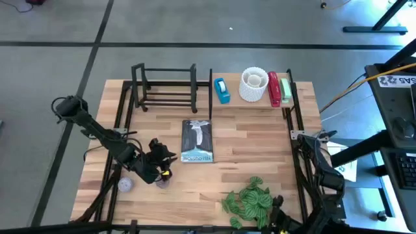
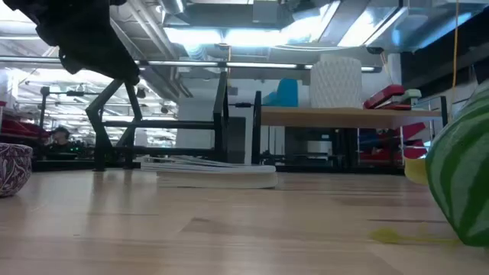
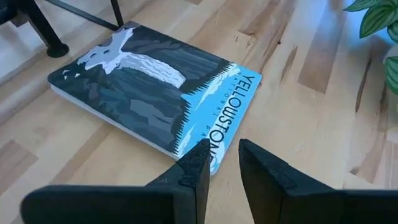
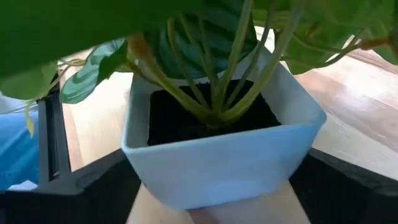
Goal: Stock shelves
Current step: Move the white pot below the shelf, then move the red patterned scented candle below the shelf
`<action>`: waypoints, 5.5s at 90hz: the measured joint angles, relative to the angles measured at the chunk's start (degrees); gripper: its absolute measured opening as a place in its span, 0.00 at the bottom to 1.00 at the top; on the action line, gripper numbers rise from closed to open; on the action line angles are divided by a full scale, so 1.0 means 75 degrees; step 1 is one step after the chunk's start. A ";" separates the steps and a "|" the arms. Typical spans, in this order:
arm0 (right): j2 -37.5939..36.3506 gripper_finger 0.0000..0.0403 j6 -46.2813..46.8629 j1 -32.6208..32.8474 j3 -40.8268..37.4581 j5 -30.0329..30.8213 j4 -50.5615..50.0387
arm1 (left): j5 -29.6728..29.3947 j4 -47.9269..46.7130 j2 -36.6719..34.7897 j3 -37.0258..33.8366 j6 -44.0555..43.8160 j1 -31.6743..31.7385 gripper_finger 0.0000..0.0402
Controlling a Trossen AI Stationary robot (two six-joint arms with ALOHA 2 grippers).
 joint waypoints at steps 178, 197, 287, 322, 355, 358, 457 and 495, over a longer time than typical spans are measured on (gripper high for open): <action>-0.4035 0.68 -0.9280 -0.9385 -0.6397 -0.1114 1.0401 | 0.0012 -0.0002 0.0003 -0.0001 0.0032 0.0050 0.17; -0.4036 0.73 -0.9470 -0.9912 -0.6394 -0.1520 1.0597 | 0.0042 -0.0002 0.0003 -0.0001 0.0029 0.0050 0.17; -0.4282 0.96 -1.0618 -0.9949 -0.6271 -0.2878 0.9694 | 0.0172 -0.0007 0.0003 0.0000 0.0007 0.0047 0.17; -0.5994 0.95 -0.9697 -0.8501 -0.6283 -0.2610 0.6591 | 0.0276 0.0000 0.0003 0.0002 0.0032 0.0047 0.17; -0.6236 0.95 -0.8590 -0.4822 -0.6283 -0.0704 0.7470 | 0.2187 -0.0803 -0.0041 0.1345 0.3285 -0.0298 0.16; -0.6161 0.95 -0.8594 -0.4478 -0.6283 -0.0266 0.7789 | 0.2186 -0.1074 -0.0041 0.1566 0.3362 -0.0408 0.15; -0.4552 0.95 -0.8084 -0.3478 -0.6280 0.1497 1.0007 | 0.3789 -0.3213 0.3281 0.1911 -0.0549 -0.2285 0.57; -0.4552 0.95 -0.8087 -0.3478 -0.6280 0.1327 1.0141 | 0.0894 -0.0583 0.3322 0.0555 -0.1521 -0.2752 0.73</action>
